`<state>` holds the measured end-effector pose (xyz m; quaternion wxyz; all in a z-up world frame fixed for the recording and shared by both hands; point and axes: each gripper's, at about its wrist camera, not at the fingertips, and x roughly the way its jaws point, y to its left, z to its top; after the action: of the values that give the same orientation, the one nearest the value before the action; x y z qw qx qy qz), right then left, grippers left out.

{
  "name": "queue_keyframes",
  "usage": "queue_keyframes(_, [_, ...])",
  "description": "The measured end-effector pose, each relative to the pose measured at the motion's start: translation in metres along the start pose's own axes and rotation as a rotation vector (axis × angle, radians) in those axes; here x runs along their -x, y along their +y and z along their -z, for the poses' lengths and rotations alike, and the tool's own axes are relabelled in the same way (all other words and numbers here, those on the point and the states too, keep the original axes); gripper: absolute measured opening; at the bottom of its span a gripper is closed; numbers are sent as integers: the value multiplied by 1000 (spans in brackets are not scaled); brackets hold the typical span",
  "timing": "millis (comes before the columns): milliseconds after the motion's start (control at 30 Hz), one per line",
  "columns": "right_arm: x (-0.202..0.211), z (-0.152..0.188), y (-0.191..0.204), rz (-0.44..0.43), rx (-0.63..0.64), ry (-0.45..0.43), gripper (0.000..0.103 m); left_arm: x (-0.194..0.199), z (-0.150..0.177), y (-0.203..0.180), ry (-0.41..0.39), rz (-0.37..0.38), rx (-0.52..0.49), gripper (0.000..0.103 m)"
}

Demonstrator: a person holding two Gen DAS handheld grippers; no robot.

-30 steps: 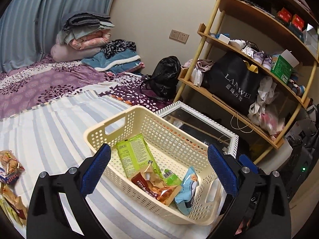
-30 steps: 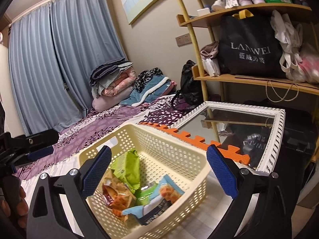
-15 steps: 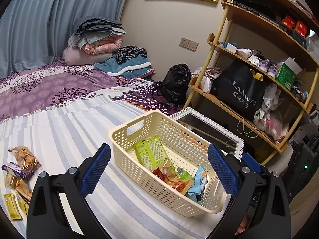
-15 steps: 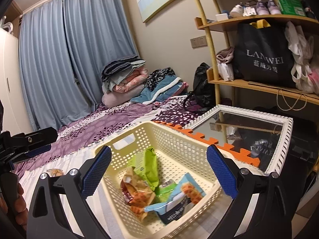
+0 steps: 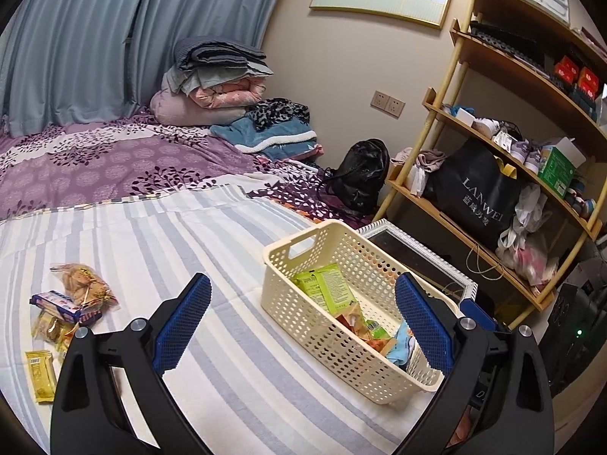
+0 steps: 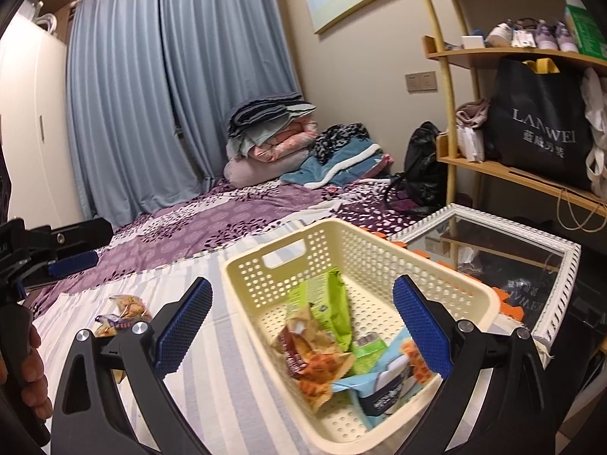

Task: Organize snacks
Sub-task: 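Move both tools back toward the remaining snack pile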

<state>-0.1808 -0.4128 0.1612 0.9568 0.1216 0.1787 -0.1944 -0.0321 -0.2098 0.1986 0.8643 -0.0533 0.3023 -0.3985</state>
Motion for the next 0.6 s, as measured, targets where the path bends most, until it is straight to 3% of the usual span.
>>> queue_keyframes(600, [-12, 10, 63, -139, 116, 68, 98, 55, 4, 94, -38, -211, 127, 99])
